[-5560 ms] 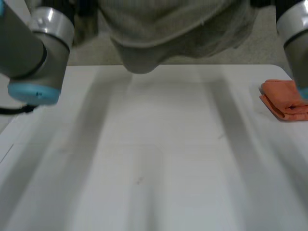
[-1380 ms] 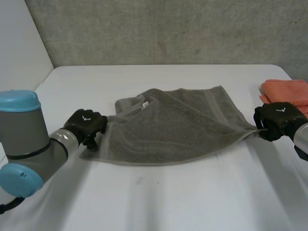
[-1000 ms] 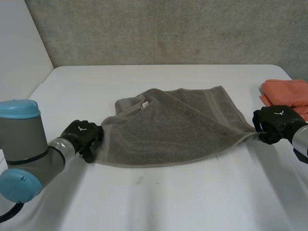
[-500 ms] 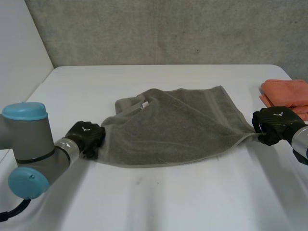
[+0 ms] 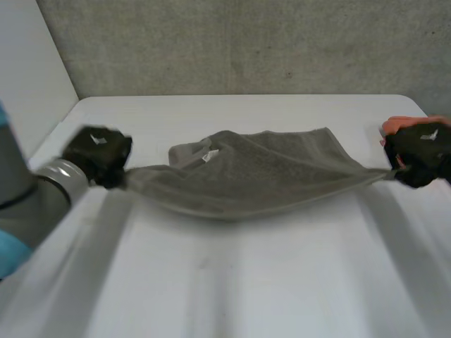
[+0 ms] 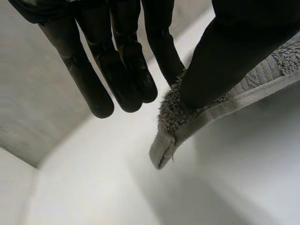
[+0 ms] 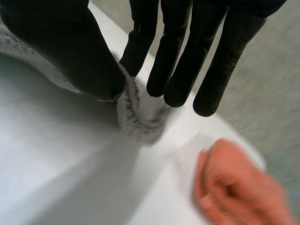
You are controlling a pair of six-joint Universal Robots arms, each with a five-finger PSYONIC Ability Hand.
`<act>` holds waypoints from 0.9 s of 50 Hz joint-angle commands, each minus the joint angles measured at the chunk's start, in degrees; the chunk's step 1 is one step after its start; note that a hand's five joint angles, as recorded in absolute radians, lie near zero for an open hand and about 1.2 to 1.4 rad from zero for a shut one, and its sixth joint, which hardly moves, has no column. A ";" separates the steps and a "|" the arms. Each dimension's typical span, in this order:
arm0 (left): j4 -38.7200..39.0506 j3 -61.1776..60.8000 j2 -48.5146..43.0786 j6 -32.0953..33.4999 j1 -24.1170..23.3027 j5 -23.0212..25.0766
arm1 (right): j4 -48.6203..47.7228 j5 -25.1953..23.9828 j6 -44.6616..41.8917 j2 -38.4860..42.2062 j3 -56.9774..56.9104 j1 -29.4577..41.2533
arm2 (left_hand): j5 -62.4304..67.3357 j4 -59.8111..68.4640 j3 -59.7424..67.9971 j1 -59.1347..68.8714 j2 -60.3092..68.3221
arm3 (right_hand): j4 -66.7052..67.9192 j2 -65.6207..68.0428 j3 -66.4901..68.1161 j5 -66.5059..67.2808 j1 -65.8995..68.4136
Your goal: Fold the laundry.
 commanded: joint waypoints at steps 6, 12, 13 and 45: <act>-9.79 1.04 23.36 2.46 2.53 0.02 | 13.63 0.52 -5.33 -14.93 -13.65 -0.46 | 14.32 11.35 11.90 14.96 11.45 | 11.68 12.70 12.50 12.68 22.98; -10.41 0.60 21.88 9.21 2.45 -0.77 | 21.98 1.49 -7.79 -10.11 -19.11 -0.55 | 14.32 11.35 11.90 14.96 11.45 | 11.68 12.70 12.50 12.68 22.98; -10.41 0.60 20.82 9.84 2.36 -0.86 | 22.95 1.75 -8.66 -8.53 -19.46 -0.38 | 14.32 11.35 11.90 14.96 11.45 | 11.68 12.70 12.50 12.68 22.98; 25.71 51.40 -21.11 8.18 -4.76 -15.44 | -15.00 23.37 -2.78 25.42 -65.52 16.15 | 14.32 11.35 11.90 14.96 11.45 | 11.68 12.70 12.50 12.68 22.98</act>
